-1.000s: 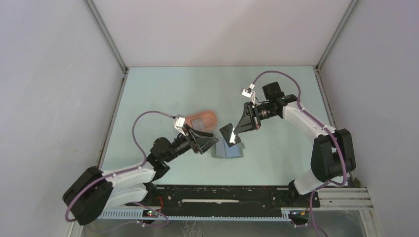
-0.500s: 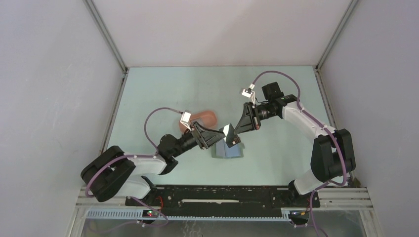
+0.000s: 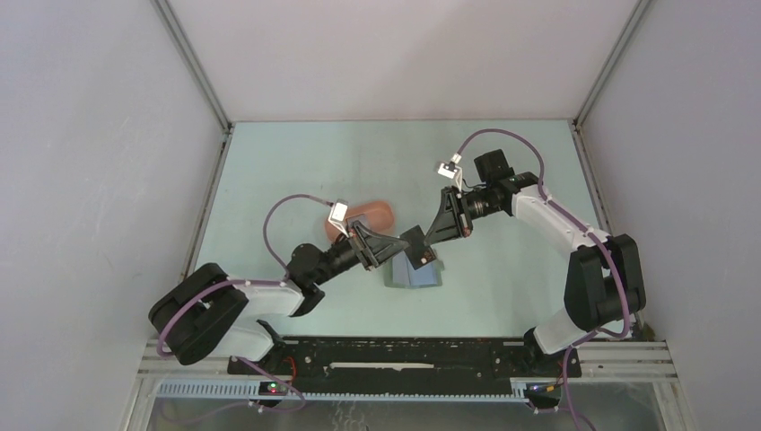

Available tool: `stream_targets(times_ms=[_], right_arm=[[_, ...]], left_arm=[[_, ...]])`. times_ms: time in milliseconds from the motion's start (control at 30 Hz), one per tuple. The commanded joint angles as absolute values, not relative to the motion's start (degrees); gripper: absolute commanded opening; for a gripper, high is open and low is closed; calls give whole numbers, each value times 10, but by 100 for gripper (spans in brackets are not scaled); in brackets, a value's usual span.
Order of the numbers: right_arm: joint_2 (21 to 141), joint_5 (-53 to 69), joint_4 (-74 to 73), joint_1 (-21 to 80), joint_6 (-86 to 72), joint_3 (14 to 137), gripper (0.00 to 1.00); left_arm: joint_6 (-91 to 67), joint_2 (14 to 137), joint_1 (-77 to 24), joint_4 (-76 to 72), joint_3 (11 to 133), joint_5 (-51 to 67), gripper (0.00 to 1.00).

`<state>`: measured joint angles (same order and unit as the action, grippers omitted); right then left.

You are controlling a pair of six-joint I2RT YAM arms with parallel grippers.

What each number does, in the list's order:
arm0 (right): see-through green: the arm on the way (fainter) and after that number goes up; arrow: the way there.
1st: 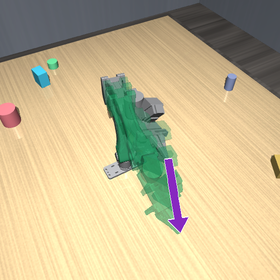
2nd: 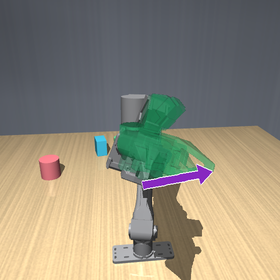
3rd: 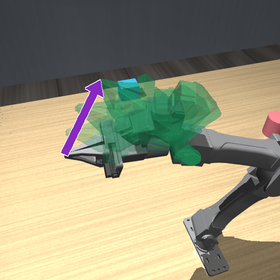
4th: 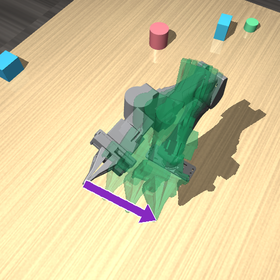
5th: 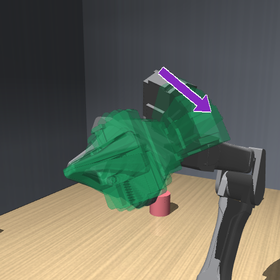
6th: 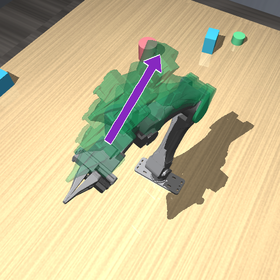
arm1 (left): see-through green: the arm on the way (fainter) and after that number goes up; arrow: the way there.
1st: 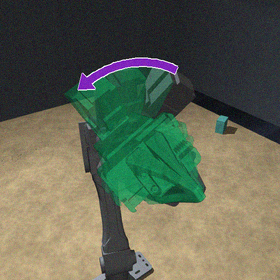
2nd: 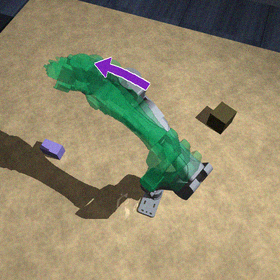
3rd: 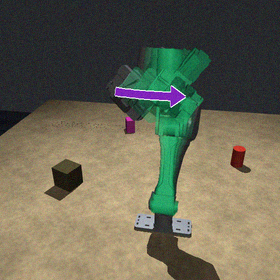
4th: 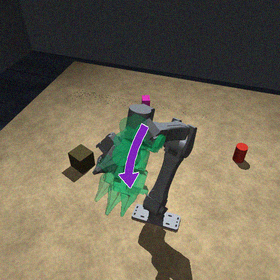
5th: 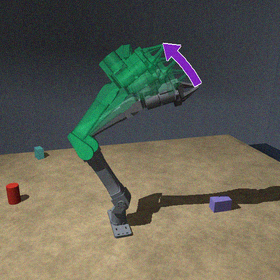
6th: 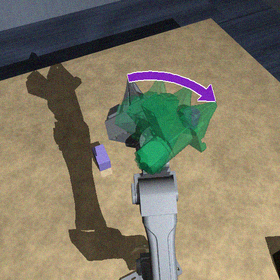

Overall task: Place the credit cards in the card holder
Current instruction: Insert the credit card into the card holder.

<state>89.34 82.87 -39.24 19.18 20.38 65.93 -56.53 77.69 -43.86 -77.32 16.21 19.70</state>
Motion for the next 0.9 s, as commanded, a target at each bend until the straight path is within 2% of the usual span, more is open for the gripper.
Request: stream_targets(times_ms=[0, 133, 200, 300, 367, 433, 567, 667, 800, 867], right_arm=[[871, 824, -395, 203, 225, 671, 4], [857, 793, -437, 193, 263, 685, 40], [849, 771, -486, 176, 314, 707, 54], [831, 725, -535, 152, 371, 724, 62], [810, 687, -539, 146, 396, 721, 62], [786, 658, -525, 148, 430, 700, 56], [724, 578, -413, 179, 469, 596, 49], [704, 499, -351, 230, 505, 538, 44], [724, 411, -313, 298, 555, 501, 23], [736, 358, -282, 326, 565, 484, 20]], left_arm=[[-547, 772, -441, -781, 194, 191, 0], [-515, 738, -433, -717, 178, 182, 0], [-490, 706, -430, -653, 173, 178, 0], [-446, 659, -426, -521, 180, 181, 0], [-415, 629, -426, -425, 194, 182, 0], [-393, 612, -425, -348, 209, 184, 0], [-376, 619, -415, -246, 248, 201, 0], [-386, 648, -407, -244, 264, 210, 0], [-420, 701, -385, -293, 266, 220, 0], [-434, 731, -375, -319, 268, 229, 0]])
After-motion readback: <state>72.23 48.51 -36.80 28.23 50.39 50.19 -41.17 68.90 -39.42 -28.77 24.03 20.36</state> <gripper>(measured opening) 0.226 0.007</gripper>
